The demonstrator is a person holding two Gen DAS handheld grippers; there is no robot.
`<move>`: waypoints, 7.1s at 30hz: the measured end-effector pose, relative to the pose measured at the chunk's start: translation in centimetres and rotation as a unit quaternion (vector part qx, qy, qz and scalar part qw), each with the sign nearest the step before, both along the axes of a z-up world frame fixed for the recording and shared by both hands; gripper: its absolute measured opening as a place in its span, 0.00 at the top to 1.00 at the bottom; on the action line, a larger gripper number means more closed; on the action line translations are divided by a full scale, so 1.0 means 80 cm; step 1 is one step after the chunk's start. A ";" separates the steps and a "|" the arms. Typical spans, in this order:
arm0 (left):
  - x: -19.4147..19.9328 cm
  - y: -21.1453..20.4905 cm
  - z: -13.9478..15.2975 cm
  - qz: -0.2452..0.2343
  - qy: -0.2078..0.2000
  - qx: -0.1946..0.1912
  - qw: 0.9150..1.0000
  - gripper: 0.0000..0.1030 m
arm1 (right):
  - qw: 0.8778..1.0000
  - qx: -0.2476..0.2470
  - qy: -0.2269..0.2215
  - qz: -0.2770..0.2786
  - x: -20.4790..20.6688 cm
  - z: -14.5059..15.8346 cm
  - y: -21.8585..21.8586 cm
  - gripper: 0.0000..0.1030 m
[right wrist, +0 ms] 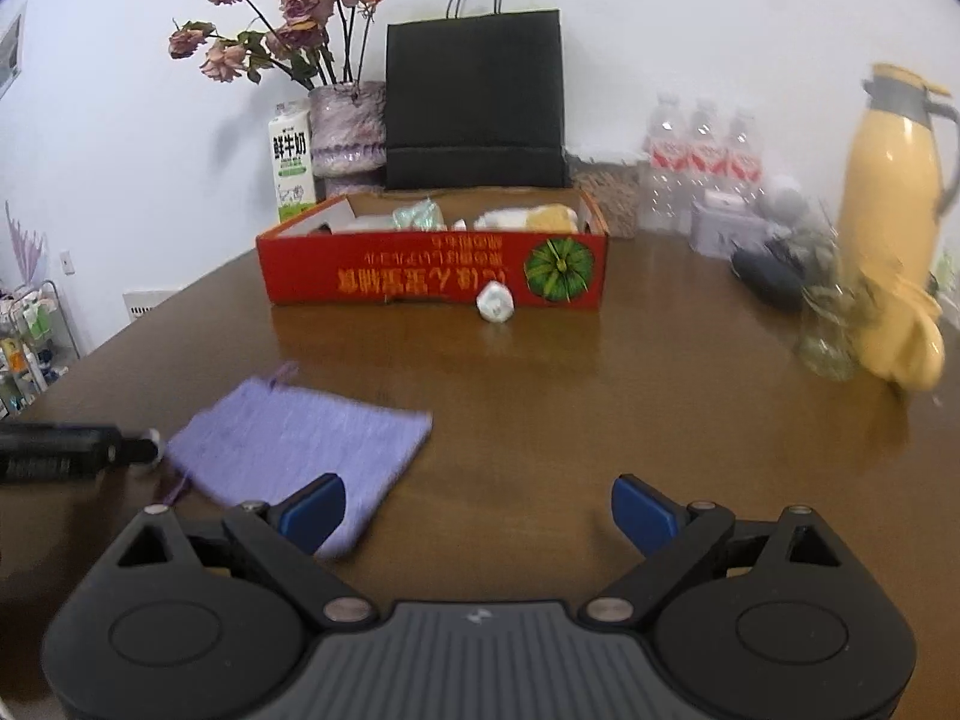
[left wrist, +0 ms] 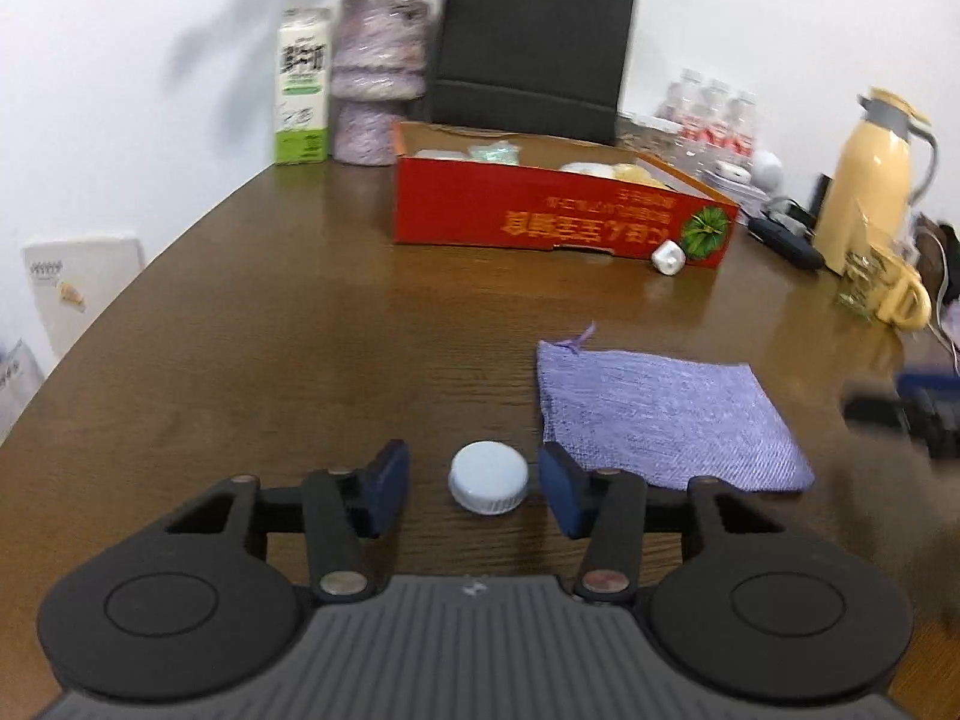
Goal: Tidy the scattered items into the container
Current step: 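Grasp a white cap with the left tool while right tool grasps another white cap, then lift both white caps and carry them over the box, then open both tools to drop the white caps into the box, then withdraw both tools and reach toward the purple pouch, then grasp the purple pouch with the left tool while right tool grips its other edge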
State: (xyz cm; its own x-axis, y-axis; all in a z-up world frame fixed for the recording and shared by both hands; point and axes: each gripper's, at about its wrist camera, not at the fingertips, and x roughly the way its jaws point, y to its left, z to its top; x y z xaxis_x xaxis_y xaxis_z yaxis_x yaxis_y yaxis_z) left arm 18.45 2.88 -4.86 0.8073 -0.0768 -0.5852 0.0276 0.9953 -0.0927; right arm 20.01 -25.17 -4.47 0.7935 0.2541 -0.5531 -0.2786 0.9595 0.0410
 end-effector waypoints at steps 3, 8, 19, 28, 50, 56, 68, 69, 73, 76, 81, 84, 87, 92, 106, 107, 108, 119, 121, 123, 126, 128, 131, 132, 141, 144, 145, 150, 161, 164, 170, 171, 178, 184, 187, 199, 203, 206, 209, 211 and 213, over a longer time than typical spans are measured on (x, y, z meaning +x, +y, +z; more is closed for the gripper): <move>0.005 0.006 -0.001 0.000 0.000 -0.017 1.000 0.72 | 1.000 0.003 -0.008 0.005 0.038 0.005 0.006 0.10; 0.013 0.010 0.000 0.010 0.001 -0.032 0.999 0.72 | 0.999 0.034 0.011 0.025 0.133 0.005 0.020 0.15; 0.076 0.031 0.027 0.013 -0.013 -0.057 0.998 0.72 | 0.996 0.065 0.054 -0.009 0.282 -0.025 0.051 0.73; 0.113 -0.005 0.049 -0.017 -0.036 -0.057 0.998 0.72 | 0.998 0.051 0.036 0.003 0.237 -0.018 0.050 0.73; -0.070 -0.105 0.057 -0.065 -0.002 -0.037 0.997 0.72 | 0.995 0.100 -0.002 -0.009 -0.066 0.013 -0.041 0.73; -0.095 -0.132 0.045 -0.089 0.017 -0.027 0.996 0.72 | 0.994 0.112 0.009 -0.012 -0.108 -0.004 -0.054 0.73; -0.082 -0.130 0.055 -0.092 0.017 -0.043 0.995 0.72 | 0.993 0.120 0.002 -0.022 -0.117 -0.001 -0.070 0.73; -0.075 -0.125 0.058 -0.093 0.019 -0.052 0.994 0.72 | 0.993 0.120 0.002 -0.023 -0.113 0.000 -0.070 0.73; -0.038 -0.109 0.079 -0.101 0.008 -0.058 0.993 0.72 | 0.993 0.119 0.001 -0.012 -0.082 0.014 -0.069 0.73; 0.004 -0.095 0.103 -0.109 -0.014 -0.045 0.993 0.72 | 0.990 0.141 0.007 0.011 -0.042 0.030 -0.070 0.73; 0.103 -0.061 0.161 -0.111 -0.047 -0.043 0.992 0.72 | 0.988 0.152 -0.003 0.039 0.058 0.080 -0.069 0.73; 0.181 -0.039 0.195 -0.107 -0.049 -0.042 0.992 0.72 | 0.989 0.136 -0.018 0.061 0.132 0.118 -0.058 0.73; 0.253 -0.028 0.205 -0.119 -0.027 -0.048 0.991 0.72 | 0.990 0.119 -0.006 0.075 0.216 0.142 -0.040 0.73; 0.357 -0.045 0.161 -0.151 0.058 -0.069 0.984 0.72 | 0.985 0.137 0.076 0.077 0.357 0.134 -0.003 0.73; 0.423 -0.086 0.073 -0.182 0.135 -0.059 0.972 0.56 | 0.990 -0.008 0.139 0.016 0.482 0.054 0.072 0.55; 0.421 -0.080 0.079 -0.176 0.128 -0.061 0.974 0.53 | 0.990 -0.001 0.137 0.018 0.479 0.059 0.070 0.53; 0.418 -0.074 0.086 -0.167 0.120 -0.062 0.977 0.50 | 0.991 0.005 0.133 0.021 0.476 0.064 0.069 0.47; 0.339 -0.019 0.162 -0.077 0.087 -0.025 0.993 0.27 | 0.992 -0.010 0.117 0.036 0.392 0.134 0.041 0.33; 0.317 -0.014 0.178 -0.067 0.076 -0.016 0.995 0.24 | 0.993 -0.021 0.109 0.044 0.368 0.148 0.038 0.31; 0.292 -0.009 0.201 -0.060 0.062 -0.011 0.996 0.23 | 0.994 -0.029 0.099 0.048 0.340 0.166 0.035 0.27; 0.252 -0.003 0.234 -0.054 0.036 -0.006 0.998 0.16 | 0.995 -0.043 0.071 0.052 0.299 0.193 0.031 0.22; 0.224 -0.002 0.251 -0.055 0.021 0.000 0.998 0.14 | 0.996 -0.045 0.054 0.057 0.271 0.210 0.027 0.19; 0.185 -0.004 0.259 -0.058 0.007 0.014 0.998 0.11 | 0.996 -0.041 0.040 0.064 0.231 0.225 0.018 0.16; 0.173 -0.005 0.259 -0.059 0.006 0.020 0.998 0.11 | 0.996 -0.040 0.040 0.066 0.221 0.227 0.016 0.16; 0.065 -0.008 0.253 -0.065 -0.017 0.035 0.997 0.09 | 0.995 -0.026 0.039 0.092 0.124 0.237 -0.007 0.13; 0.025 -0.012 0.236 -0.068 -0.016 0.019 0.997 0.09 | 0.995 -0.007 0.033 0.096 0.090 0.226 -0.016 0.11; 0.010 -0.013 0.233 -0.077 -0.028 0.012 0.997 0.09 | 0.995 -0.005 0.033 0.095 0.080 0.218 -0.016 0.11; -0.061 -0.019 0.201 -0.086 -0.063 -0.017 0.994 0.04 | 0.995 -0.018 -0.014 0.093 0.012 0.169 -0.011 0.11; -0.137 -0.026 0.092 0.067 -0.042 -0.030 0.996 0.04 | 0.995 -0.061 -0.080 0.020 -0.136 0.056 -0.001 0.11; -0.121 -0.047 0.071 0.040 -0.022 0.007 0.999 0.04 | 0.997 -0.047 -0.055 -0.010 -0.150 0.021 0.009 0.11; -0.094 -0.043 0.045 0.042 0.003 -0.009 0.999 0.04 | 0.999 -0.042 -0.021 -0.012 -0.141 0.000 0.010 0.11; -0.092 -0.041 0.040 0.050 0.007 -0.016 0.999 0.05 | 0.999 -0.037 -0.023 -0.019 -0.138 0.000 0.010 0.11; -0.051 -0.041 0.035 0.039 0.003 -0.028 0.999 0.18 | 1.000 0.005 0.014 -0.014 -0.062 0.000 0.002 0.31; 0.013 -0.039 0.026 0.024 0.014 -0.026 0.999 0.42 | 0.999 0.032 0.040 0.011 -0.003 -0.009 0.018 0.50; 0.041 -0.037 0.017 0.017 0.030 -0.042 0.999 0.54 | 0.998 0.036 0.057 0.018 0.024 -0.015 0.028 0.60; 0.040 -0.052 0.010 -0.008 0.035 -0.047 0.998 0.54 | 0.998 0.030 0.059 0.024 0.056 -0.020 0.041 0.73; 0.048 -0.055 0.003 -0.002 0.034 -0.037 0.999 0.54 | 0.998 0.015 0.053 0.022 0.057 -0.024 0.044 0.73; 0.049 -0.065 0.003 -0.011 0.029 -0.030 0.999 0.65 | 0.999 -0.022 0.031 0.030 0.050 -0.028 0.056 0.73; 0.043 -0.078 0.002 -0.016 0.024 -0.016 0.999 0.78 | 0.999 -0.020 0.030 0.037 0.053 -0.028 0.058 0.87; 0.036 -0.079 0.002 -0.015 0.020 -0.023 0.999 0.84 | 0.998 -0.022 0.031 0.040 0.051 -0.026 0.061 0.96; 0.027 -0.078 0.007 -0.013 0.014 -0.029 0.999 0.88 | 0.999 -0.017 0.025 0.041 0.043 -0.023 0.062 0.96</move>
State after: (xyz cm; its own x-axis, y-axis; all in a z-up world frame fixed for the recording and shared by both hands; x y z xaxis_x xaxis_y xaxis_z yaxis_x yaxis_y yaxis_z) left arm 20.61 -3.34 -4.29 0.7874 -0.1327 -0.6020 0.0503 0.9871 -0.1518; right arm 23.42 -20.21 -6.34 0.7426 0.2965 -0.6006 -0.3543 0.9348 0.0235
